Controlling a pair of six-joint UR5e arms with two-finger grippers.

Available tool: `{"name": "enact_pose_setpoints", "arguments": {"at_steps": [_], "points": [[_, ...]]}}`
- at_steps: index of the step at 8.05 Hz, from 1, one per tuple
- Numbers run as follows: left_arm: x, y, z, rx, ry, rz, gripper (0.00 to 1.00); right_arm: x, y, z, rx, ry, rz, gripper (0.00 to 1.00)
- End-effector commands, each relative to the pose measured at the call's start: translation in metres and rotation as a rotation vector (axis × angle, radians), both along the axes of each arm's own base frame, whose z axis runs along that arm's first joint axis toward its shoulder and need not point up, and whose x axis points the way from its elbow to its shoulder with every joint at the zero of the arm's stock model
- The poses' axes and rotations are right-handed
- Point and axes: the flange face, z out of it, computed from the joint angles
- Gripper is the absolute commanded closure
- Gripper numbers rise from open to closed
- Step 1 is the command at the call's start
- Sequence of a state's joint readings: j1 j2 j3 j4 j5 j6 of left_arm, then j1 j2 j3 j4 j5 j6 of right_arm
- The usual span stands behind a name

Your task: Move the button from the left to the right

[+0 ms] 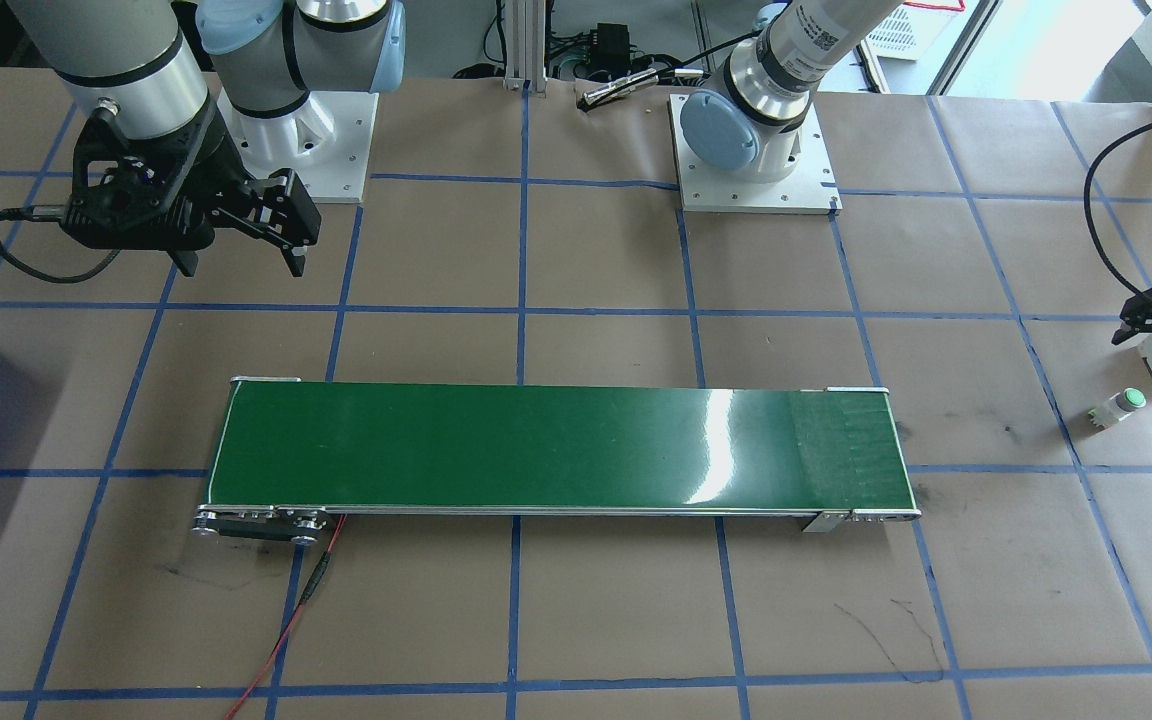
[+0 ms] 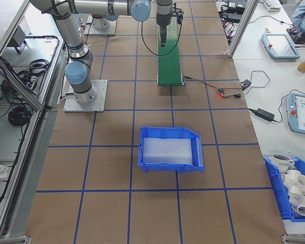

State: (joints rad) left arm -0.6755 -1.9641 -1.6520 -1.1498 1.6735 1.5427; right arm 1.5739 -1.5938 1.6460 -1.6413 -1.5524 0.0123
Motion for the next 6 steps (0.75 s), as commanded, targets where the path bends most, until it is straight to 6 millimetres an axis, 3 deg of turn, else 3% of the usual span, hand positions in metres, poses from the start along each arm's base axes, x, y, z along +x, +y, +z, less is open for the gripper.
{"name": "enact_pose_setpoints", "arguments": {"at_steps": [1,3,6], "points": [[0.013,-0.009,-0.043,0.012,0.021,-0.123,0.00,0.000,0.000,0.000,0.000,0.000,0.000,0.00],[0.018,-0.014,-0.061,0.005,0.016,-0.174,0.00,0.000,0.000,0.000,0.000,0.000,0.000,0.00],[0.017,-0.015,-0.068,0.010,0.027,-0.186,0.00,0.000,0.000,0.000,0.000,0.000,0.000,0.00]]}}
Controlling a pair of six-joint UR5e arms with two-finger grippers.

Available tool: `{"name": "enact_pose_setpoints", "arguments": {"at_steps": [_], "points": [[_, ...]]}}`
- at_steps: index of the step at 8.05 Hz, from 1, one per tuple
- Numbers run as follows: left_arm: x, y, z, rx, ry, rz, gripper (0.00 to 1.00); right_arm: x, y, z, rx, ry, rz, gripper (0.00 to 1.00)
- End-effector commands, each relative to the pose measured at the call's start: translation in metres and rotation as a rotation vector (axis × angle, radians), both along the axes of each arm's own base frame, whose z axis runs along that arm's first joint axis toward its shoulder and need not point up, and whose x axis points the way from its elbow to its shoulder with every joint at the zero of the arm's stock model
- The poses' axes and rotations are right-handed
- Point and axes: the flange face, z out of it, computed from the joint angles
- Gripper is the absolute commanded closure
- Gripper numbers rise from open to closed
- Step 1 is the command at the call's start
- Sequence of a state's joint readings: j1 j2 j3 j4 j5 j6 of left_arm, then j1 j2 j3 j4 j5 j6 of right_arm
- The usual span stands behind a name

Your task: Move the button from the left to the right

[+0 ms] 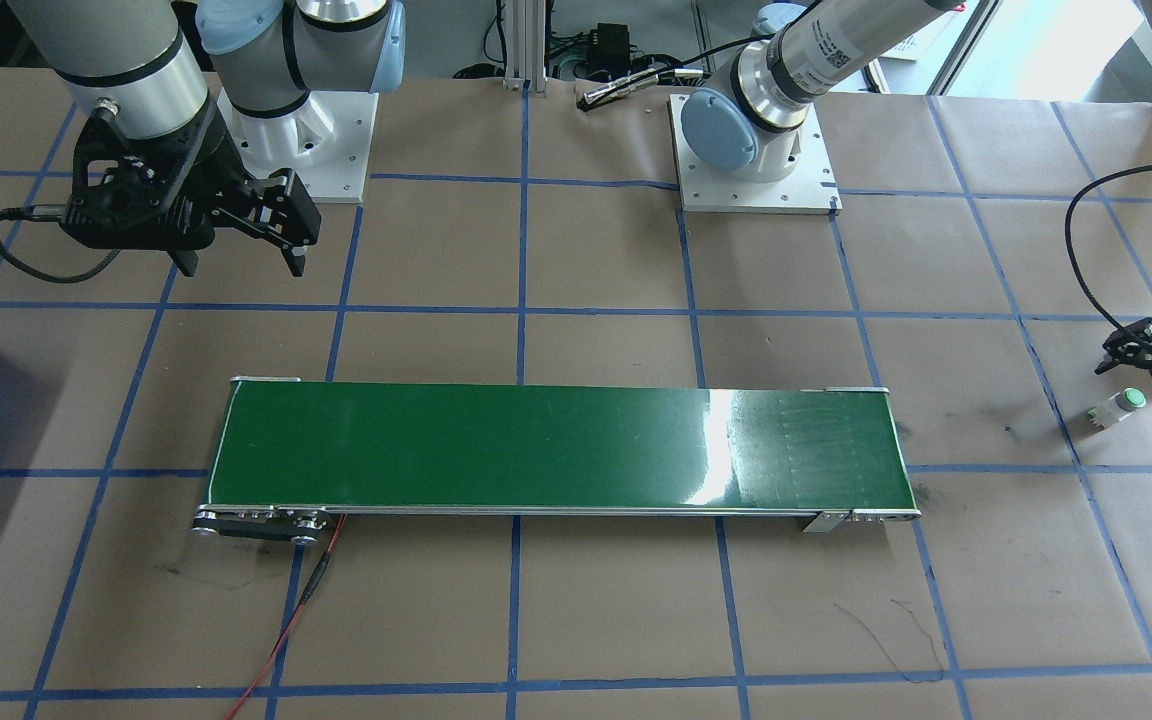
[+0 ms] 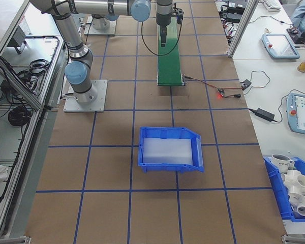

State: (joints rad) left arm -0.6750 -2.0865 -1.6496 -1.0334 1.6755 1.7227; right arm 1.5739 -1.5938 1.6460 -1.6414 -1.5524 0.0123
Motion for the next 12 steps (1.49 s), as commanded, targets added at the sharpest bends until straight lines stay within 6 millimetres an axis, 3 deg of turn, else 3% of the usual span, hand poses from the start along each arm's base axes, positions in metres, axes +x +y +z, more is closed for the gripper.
{"name": "enact_pose_setpoints", "arguments": {"at_steps": [1,3,4,5,6,7,9,10,12], "points": [[0.001,-0.001,-0.013,0.011,0.016,-0.013,0.00,0.000,0.000,0.000,0.000,0.000,0.000,0.00],[0.002,-0.001,-0.025,0.022,0.033,-0.039,0.00,0.000,0.000,-0.001,0.002,0.000,0.000,0.00],[0.001,-0.002,-0.026,0.021,0.034,-0.044,0.13,0.000,0.000,-0.001,0.002,0.000,0.000,0.00],[0.001,-0.001,-0.026,0.020,0.033,-0.047,0.31,0.000,0.000,0.000,0.000,0.000,0.000,0.00],[0.001,-0.002,-0.026,0.020,0.035,-0.059,0.61,0.000,0.000,0.000,0.000,0.000,0.000,0.00],[0.002,-0.002,-0.025,0.020,0.035,-0.061,0.97,0.000,0.000,0.000,0.000,0.000,0.000,0.00],[0.001,-0.001,-0.011,0.012,0.013,-0.051,1.00,0.000,0.000,-0.001,0.002,0.000,0.000,0.00],[0.002,0.001,0.015,0.007,-0.033,-0.015,1.00,0.000,0.000,-0.001,0.002,0.000,0.000,0.00],[-0.029,0.005,0.089,-0.010,-0.042,0.032,1.00,0.000,0.000,-0.001,0.002,0.000,0.000,0.00]]}}
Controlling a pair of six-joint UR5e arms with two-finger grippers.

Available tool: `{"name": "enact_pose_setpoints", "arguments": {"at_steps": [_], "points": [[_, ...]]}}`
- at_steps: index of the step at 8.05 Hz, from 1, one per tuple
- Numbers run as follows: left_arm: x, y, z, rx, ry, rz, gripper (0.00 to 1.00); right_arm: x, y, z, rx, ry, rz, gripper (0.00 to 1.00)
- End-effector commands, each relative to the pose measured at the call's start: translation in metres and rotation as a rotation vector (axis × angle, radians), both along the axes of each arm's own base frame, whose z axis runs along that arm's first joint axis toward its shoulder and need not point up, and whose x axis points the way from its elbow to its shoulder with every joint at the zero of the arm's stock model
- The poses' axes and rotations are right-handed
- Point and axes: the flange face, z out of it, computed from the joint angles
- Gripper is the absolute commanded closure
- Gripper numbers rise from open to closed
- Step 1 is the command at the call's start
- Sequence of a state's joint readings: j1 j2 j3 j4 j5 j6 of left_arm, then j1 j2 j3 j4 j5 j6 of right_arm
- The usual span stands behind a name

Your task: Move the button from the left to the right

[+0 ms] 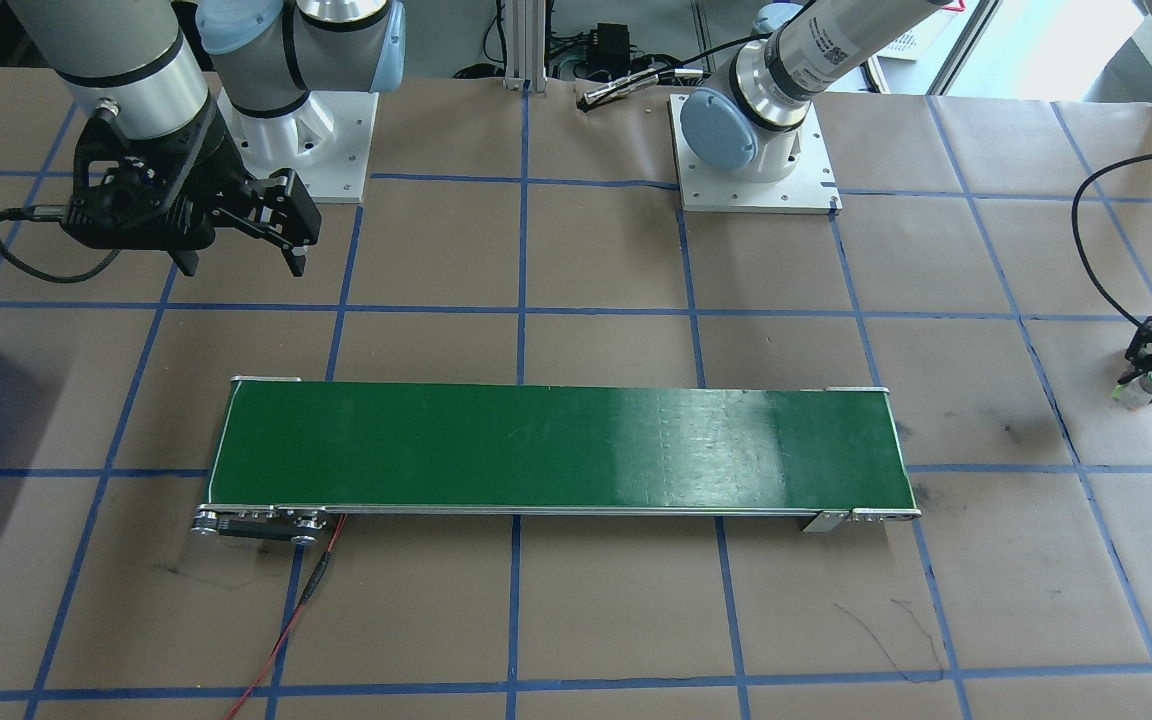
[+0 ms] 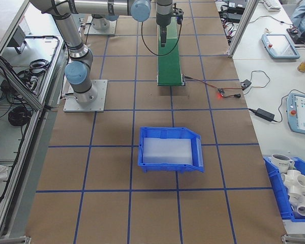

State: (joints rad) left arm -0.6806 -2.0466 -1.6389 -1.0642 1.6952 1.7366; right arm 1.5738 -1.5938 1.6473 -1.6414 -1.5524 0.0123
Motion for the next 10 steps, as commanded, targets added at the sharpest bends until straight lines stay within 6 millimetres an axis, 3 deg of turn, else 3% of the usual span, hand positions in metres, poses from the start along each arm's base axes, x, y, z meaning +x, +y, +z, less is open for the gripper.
{"name": "enact_pose_setpoints", "arguments": {"at_steps": [1,3,7,10], "points": [[-0.058,0.000,0.093,-0.048,0.009,0.156,1.00,0.000,0.000,-0.001,0.002,0.000,0.000,0.00],[-0.128,-0.017,0.128,-0.058,-0.013,0.382,1.00,0.000,0.000,0.000,0.000,0.002,0.000,0.00],[-0.256,-0.065,0.138,-0.107,0.044,0.637,1.00,0.000,0.000,-0.001,0.002,0.000,0.000,0.00],[-0.288,-0.078,0.119,-0.090,0.131,0.725,1.00,0.000,0.000,0.000,0.000,0.000,0.000,0.00]]}}
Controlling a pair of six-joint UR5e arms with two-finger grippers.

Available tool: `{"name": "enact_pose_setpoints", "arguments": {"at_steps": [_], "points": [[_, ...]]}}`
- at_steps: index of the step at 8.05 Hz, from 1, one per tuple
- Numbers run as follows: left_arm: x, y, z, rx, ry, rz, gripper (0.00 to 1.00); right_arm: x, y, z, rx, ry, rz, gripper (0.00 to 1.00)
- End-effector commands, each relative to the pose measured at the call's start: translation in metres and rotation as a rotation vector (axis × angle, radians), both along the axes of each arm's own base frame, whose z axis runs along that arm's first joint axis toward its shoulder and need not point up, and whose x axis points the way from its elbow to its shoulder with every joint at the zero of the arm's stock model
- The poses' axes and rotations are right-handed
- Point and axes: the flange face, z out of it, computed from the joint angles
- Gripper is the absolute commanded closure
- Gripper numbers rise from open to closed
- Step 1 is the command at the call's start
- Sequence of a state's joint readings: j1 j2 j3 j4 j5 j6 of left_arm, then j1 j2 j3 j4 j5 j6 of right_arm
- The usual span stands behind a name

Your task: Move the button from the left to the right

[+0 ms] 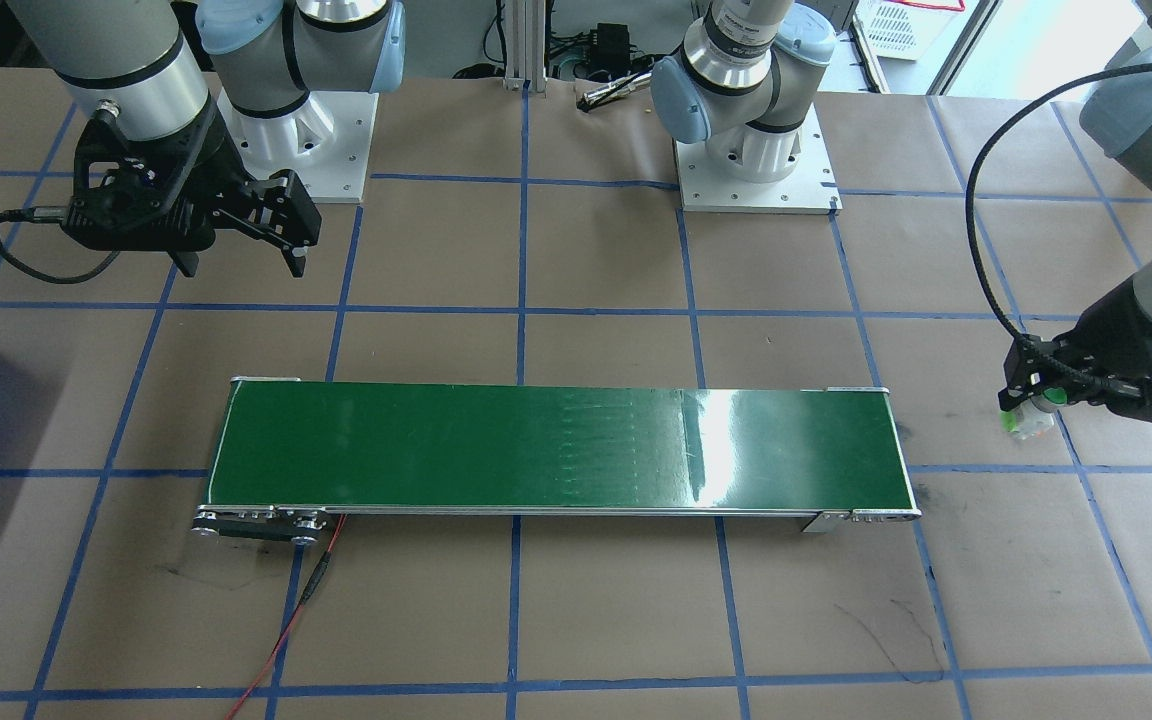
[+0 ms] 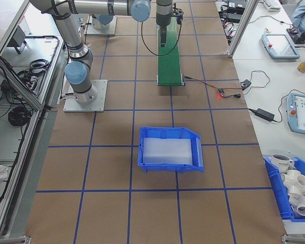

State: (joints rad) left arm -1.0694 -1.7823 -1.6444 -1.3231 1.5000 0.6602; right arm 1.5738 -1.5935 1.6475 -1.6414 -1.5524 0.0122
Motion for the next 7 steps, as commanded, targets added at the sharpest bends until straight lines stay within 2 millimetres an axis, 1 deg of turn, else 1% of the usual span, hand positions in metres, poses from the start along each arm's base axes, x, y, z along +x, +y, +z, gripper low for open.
{"name": "enact_pose_setpoints", "arguments": {"at_steps": [1,2,4,5,6,7], "points": [[-0.040,-0.005,-0.020,0.022,0.056,0.050,1.00,0.000,0.000,0.000,0.000,0.000,0.000,0.00],[-0.052,-0.003,-0.030,0.035,0.061,0.061,1.00,0.000,0.000,0.000,0.000,0.001,0.000,0.00],[-0.064,0.002,-0.068,0.034,0.052,0.064,1.00,0.000,0.000,0.000,0.000,0.001,-0.002,0.00],[-0.078,0.007,-0.084,0.039,0.049,0.060,1.00,0.000,0.000,-0.001,0.001,0.001,-0.002,0.00],[-0.079,0.006,-0.088,0.021,0.042,0.059,1.00,0.000,0.000,-0.001,0.001,0.001,0.000,0.00],[-0.084,0.005,-0.097,0.036,0.048,0.048,1.00,0.000,0.000,-0.001,0.001,0.001,0.000,0.00]]}}
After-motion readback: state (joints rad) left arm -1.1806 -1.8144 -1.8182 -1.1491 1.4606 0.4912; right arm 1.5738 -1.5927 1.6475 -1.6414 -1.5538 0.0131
